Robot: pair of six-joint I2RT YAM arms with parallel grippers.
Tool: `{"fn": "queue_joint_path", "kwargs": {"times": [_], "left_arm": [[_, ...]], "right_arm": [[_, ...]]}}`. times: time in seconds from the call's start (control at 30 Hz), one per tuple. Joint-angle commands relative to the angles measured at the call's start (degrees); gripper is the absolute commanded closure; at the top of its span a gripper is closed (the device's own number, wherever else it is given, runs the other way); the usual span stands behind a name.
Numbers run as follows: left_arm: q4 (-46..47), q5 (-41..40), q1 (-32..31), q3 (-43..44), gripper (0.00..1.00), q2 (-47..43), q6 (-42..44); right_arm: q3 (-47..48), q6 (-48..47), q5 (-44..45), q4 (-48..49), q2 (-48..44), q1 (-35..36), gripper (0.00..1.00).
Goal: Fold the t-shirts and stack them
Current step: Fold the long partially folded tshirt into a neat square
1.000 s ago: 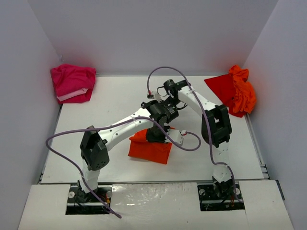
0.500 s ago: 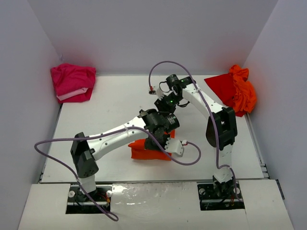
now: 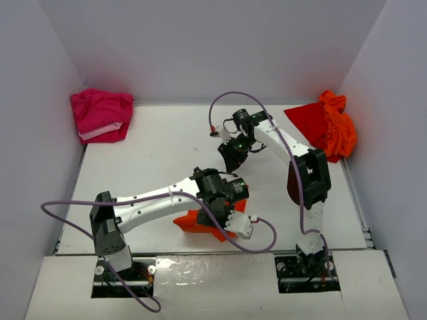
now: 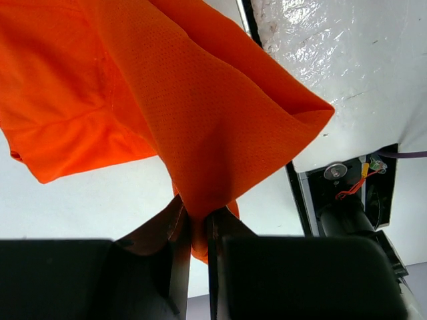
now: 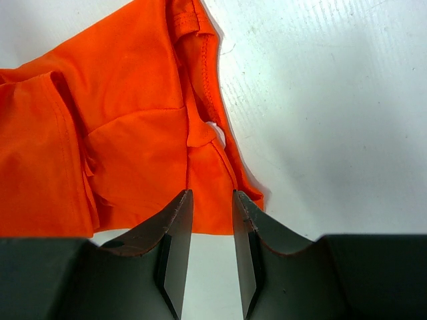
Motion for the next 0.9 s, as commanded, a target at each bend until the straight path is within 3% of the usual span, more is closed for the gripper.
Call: {"fn": "queue_joint_path", "kwargs": {"times": [0.0,0.23,0.57,0.73,0.8,0.87], "left_arm": [[-8.9,1.8,-0.79,1.19,1.0,0.16,0.71],[-10.35,2.5,-0.22,5.31,1.0,6.45,6.46],[-3.3,1.67,9.31,11.49,0.99,12.73,10.77],[9.94,-5.51,13.57,12.44,0.55,11.77,5.56],[14.54,-7.47,15.49,12.79,0.54,10.75,3.56],[17.29,-7.6,17.69,13.96,0.4,9.82,2.15]], "right_arm": [[0.34,-0.04,-1.12,0.0,-5.01,-0.31,0.72],[-0.58,-0.6,-2.36,0.42,-5.17,-0.46,0.72],[-2.18,-0.57,-4.02,1.32,-6.69,-3.03,0.72],[-2.53,-0.25,-4.32,1.71,-6.52,-3.82,0.72],[-2.79,-0.3,-4.29,1.94,-6.55,-4.12,0.72],[-2.63,-0.05,-4.54,2.02,-6.6,-4.26,0.72]]}}
